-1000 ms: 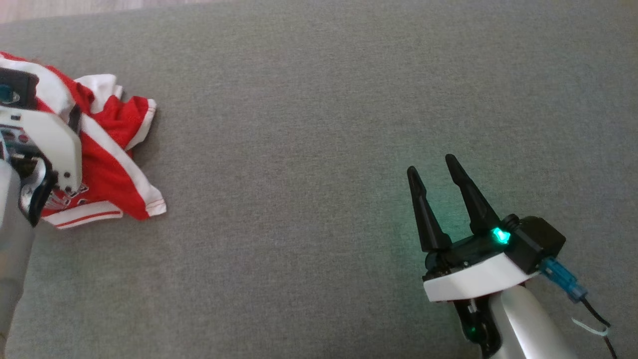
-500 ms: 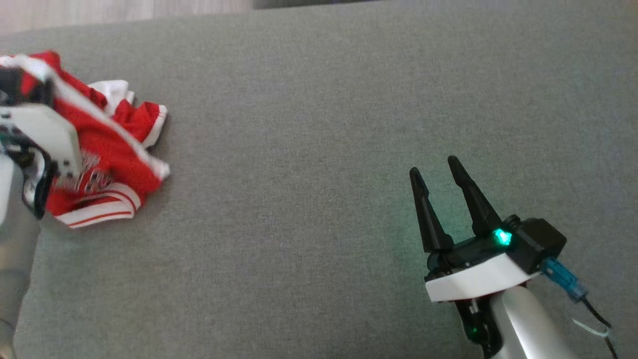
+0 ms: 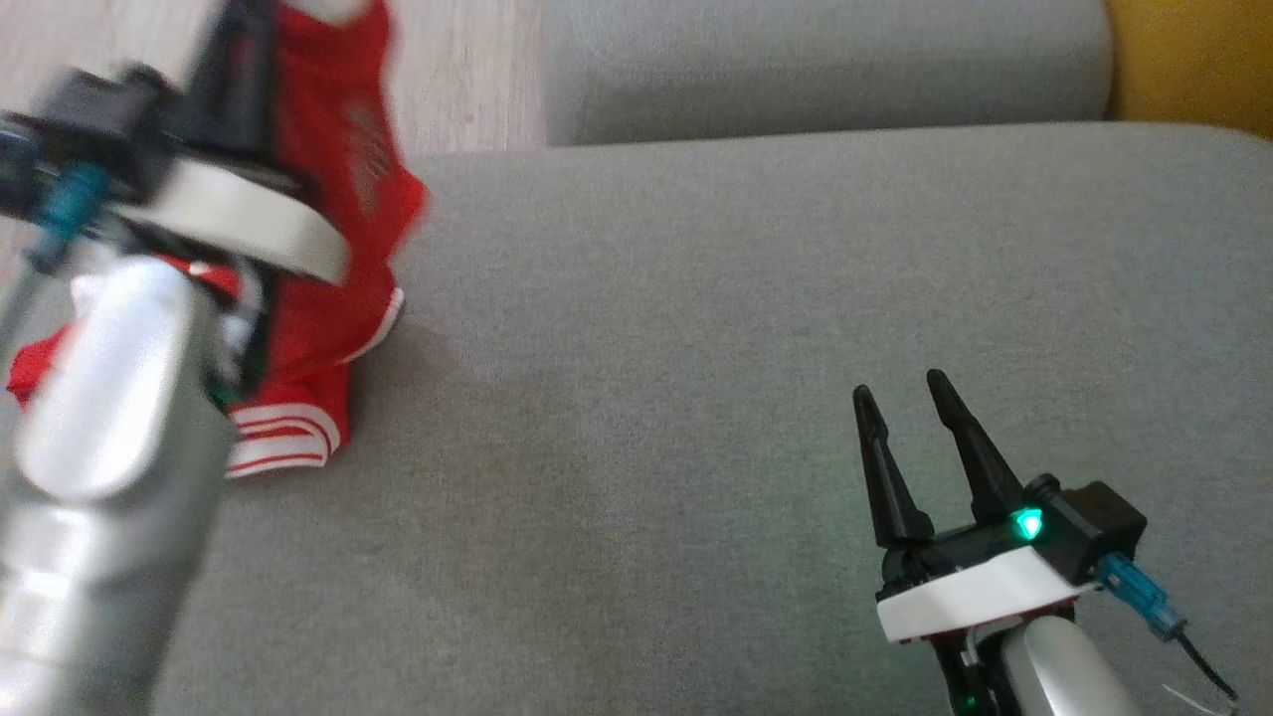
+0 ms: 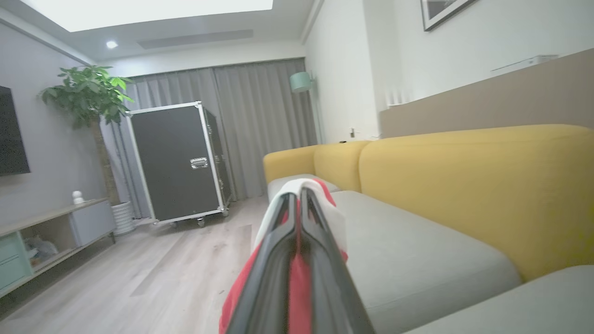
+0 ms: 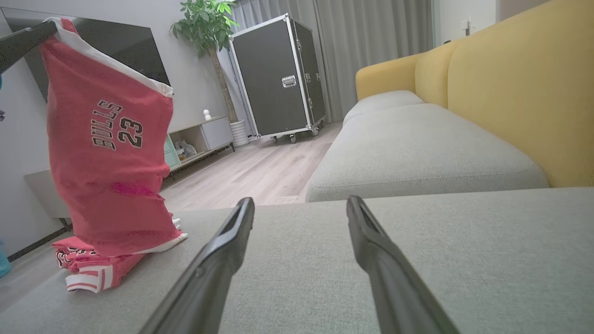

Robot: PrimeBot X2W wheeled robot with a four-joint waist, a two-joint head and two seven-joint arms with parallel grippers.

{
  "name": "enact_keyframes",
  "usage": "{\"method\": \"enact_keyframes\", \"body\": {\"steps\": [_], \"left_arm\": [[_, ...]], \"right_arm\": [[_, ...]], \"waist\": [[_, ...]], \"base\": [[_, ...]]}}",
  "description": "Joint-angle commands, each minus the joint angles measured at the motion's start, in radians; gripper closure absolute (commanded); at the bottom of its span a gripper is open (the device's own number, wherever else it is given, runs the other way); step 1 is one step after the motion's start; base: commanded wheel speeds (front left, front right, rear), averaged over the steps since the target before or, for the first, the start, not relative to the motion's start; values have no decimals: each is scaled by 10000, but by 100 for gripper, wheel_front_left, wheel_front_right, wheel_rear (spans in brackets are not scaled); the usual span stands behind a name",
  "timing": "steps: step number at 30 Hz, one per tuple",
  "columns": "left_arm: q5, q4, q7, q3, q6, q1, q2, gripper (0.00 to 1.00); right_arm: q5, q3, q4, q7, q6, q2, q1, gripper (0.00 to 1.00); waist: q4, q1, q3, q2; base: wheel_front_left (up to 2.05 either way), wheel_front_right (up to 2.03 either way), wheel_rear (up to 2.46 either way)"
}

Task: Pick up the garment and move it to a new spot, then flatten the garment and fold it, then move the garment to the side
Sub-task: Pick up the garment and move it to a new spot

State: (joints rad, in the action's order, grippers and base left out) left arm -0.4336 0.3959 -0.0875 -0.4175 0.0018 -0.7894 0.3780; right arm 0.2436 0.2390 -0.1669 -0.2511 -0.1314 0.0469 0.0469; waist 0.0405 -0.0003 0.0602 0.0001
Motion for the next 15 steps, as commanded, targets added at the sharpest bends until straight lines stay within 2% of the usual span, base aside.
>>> {"method": "enact_keyframes", "body": {"steps": [1,7,15], "left_arm": [[-96,-1070,321,74,149,155,32,100],[-227,-2529,1004,-493,341,828,-448,100],[-214,-3340,1384,-1112,462,852,-1077,100]], "right_arm": [[20,136,299,-107,7,33,113,0],[128,342,346,-107,7,33,114,0],[329,728,594,-107,7,33,408,0]], "waist": [[-125,3,-339,-1],[-695,3,-410,-1],[-2351,3,64,-1]], "base": [[0,0,0],[0,0,0],[0,0,0]]}}
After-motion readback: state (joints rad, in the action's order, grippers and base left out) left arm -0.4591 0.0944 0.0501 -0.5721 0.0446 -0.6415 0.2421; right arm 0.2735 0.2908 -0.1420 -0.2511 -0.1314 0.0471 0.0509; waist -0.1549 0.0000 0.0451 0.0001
